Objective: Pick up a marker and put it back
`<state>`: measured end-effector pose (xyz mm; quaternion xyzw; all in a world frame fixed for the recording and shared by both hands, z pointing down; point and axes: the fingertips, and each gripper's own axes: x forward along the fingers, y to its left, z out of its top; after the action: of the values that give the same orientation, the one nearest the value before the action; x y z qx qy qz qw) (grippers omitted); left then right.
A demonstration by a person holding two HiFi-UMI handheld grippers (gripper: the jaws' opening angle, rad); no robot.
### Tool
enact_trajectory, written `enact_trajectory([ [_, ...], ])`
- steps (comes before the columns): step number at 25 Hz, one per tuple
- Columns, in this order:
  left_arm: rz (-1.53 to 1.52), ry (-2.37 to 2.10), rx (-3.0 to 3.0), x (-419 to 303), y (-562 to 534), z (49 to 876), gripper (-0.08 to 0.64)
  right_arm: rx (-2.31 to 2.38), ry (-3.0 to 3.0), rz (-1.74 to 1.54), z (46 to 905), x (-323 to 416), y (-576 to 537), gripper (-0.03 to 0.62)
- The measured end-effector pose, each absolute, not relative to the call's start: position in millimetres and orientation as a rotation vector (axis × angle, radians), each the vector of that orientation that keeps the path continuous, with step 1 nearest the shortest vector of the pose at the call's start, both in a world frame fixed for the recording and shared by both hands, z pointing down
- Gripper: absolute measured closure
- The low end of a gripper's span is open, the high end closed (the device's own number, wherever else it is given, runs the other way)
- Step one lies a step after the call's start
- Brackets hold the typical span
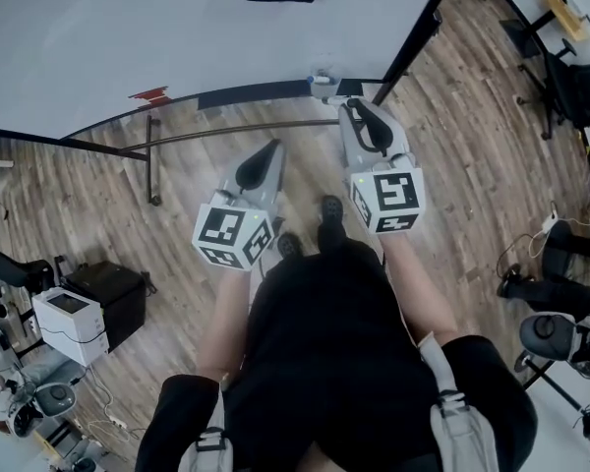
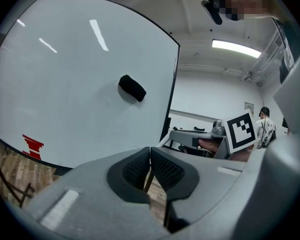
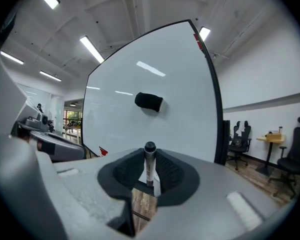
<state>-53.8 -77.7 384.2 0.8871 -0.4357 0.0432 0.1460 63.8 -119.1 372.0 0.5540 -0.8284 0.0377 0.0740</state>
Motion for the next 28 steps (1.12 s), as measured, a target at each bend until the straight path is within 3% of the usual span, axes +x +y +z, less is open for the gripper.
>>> enact_trajectory([
  [15,0.110,-1.011,2.620,-43.0,-31.6,399.1,0.545,1.940,-2.365,0.241,374.5,84.2,-33.1,0.520],
  [28,0.116,-1.038,2.617,-46.7,-46.6,395.5,0.545,1.926,-2.387,0.218,370.6,78.5,-55.9,0.518],
])
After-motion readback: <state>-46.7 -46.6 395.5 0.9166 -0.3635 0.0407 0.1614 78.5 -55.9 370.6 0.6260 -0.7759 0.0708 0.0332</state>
